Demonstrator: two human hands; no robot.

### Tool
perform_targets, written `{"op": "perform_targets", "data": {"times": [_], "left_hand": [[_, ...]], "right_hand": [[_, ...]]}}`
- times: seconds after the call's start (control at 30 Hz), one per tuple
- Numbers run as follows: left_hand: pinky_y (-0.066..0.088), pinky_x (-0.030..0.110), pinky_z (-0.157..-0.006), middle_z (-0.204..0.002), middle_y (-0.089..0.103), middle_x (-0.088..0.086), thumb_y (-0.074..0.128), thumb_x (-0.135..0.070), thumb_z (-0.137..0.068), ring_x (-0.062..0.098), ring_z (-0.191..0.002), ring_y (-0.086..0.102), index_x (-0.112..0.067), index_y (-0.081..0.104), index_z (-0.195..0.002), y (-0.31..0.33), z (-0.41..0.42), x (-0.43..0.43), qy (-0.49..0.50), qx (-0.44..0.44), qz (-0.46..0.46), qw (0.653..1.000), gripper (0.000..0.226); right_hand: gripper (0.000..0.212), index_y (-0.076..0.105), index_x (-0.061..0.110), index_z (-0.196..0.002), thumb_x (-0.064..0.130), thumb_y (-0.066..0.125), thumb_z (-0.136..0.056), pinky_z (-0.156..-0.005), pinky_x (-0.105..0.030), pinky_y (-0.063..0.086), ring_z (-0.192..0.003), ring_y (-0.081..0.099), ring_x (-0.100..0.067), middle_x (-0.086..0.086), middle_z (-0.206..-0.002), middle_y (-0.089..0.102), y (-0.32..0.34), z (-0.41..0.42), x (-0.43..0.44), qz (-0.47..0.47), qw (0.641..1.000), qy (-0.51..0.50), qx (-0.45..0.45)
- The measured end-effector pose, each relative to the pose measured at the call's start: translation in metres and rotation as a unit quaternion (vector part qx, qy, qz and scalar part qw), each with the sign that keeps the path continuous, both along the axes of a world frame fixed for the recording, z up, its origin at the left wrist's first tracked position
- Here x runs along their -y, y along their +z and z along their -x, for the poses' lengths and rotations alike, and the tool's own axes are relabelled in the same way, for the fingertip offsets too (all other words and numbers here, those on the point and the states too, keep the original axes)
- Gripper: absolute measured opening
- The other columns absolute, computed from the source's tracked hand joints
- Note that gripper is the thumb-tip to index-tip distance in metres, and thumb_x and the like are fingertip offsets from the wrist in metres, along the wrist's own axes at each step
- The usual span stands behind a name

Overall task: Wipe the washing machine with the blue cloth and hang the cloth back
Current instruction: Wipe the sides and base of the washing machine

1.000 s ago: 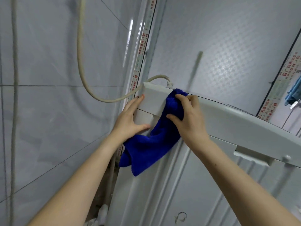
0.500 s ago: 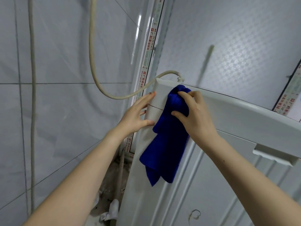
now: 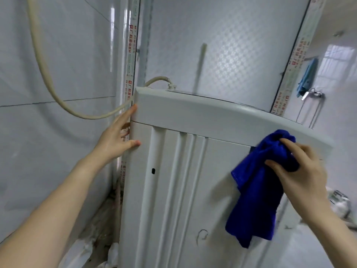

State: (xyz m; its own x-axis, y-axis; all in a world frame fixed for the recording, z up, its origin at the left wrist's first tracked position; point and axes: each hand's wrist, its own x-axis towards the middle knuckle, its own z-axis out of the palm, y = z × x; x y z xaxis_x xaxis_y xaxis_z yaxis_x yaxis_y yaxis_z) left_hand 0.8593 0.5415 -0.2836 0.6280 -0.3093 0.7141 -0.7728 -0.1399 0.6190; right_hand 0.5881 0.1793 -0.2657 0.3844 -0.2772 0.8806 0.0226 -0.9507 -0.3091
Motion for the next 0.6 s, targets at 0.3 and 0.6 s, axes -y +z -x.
{"op": "perform_targets", "data": {"times": [0.3,0.6], "left_hand": [[0.029,0.056,-0.115,-0.156,0.035,0.009,0.066,-0.025,-0.076,0.033,-0.142,0.034,-0.017,0.042,-0.148,0.025,0.091,0.085,0.181,0.299,-0.117,0.930,0.076],[0.000,0.042,-0.122,-0.162,0.025,0.000,0.058,-0.046,-0.084,0.027,-0.151,0.013,-0.023,0.030,-0.154,0.017,0.138,0.224,0.118,0.383,-0.173,0.900,0.079]], "right_hand": [[0.060,0.046,0.007,-0.140,0.013,0.069,-0.085,-0.082,-0.009,0.027,-0.100,0.044,-0.017,-0.009,-0.117,0.044,-0.011,0.007,0.001,-0.053,0.998,-0.046,0.004],[0.047,0.044,0.013,-0.134,0.019,0.063,-0.092,-0.074,-0.026,0.044,-0.098,0.056,-0.023,-0.006,-0.129,0.038,-0.076,0.005,0.019,-0.089,0.994,-0.046,0.053]]}}
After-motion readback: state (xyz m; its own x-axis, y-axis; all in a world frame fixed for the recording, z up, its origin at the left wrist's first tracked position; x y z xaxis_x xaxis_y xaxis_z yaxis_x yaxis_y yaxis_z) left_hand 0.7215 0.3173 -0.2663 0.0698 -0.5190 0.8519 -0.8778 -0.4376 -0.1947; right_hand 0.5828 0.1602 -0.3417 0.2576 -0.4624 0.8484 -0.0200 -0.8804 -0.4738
